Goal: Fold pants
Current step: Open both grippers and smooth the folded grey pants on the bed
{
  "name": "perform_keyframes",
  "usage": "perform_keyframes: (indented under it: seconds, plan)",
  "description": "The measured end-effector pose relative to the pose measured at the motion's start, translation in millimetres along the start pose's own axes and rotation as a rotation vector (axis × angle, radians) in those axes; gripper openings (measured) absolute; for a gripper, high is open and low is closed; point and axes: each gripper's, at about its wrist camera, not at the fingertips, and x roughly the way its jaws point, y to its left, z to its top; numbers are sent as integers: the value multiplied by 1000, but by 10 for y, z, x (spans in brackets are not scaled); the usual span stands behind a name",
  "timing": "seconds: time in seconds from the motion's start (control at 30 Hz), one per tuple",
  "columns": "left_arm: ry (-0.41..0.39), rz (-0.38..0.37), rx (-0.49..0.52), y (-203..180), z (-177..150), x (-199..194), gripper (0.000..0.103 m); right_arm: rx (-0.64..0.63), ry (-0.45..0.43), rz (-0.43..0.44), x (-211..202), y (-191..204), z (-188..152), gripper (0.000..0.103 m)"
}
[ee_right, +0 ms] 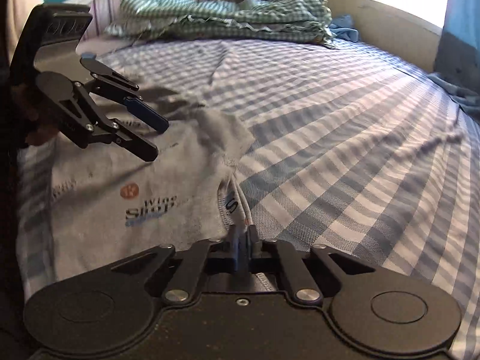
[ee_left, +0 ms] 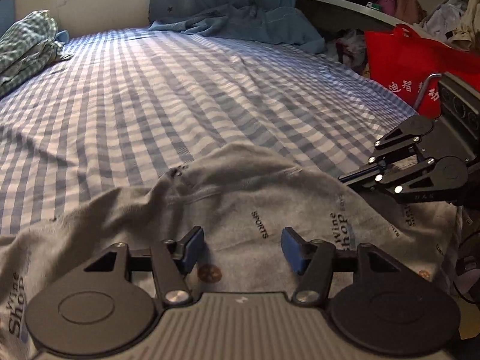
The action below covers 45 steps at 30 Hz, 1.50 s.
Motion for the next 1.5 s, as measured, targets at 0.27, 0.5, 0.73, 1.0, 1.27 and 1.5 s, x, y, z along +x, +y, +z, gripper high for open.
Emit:
perform_keyframes:
  seconds: [0.27,0.5,0.73,1.0,1.27,1.5]
  plan:
    - [-13,64,-80,160,-239,-215,63,123,-48,-58,-34,-317,-98,4]
    - [-71,52,-4,-428,-39,-287,83,225,-246,-245,-768,-265,-576,61]
    - [49,-110,214,-1561,-70,244,79,374,-125,-599,-1506,-473,-1587,64]
    - [99,-56,171,-1679,-387,6,82,575,-87,-754,-2265,-1090,-2764,64]
    - [-20,0,68,-1951,-144,183,87,599,-133,-628,-2253,-1736,-2727,9]
    - [26,51,-34,-1797,-437,138,85,579,-122,-687,-2395,-1817,-2712,4]
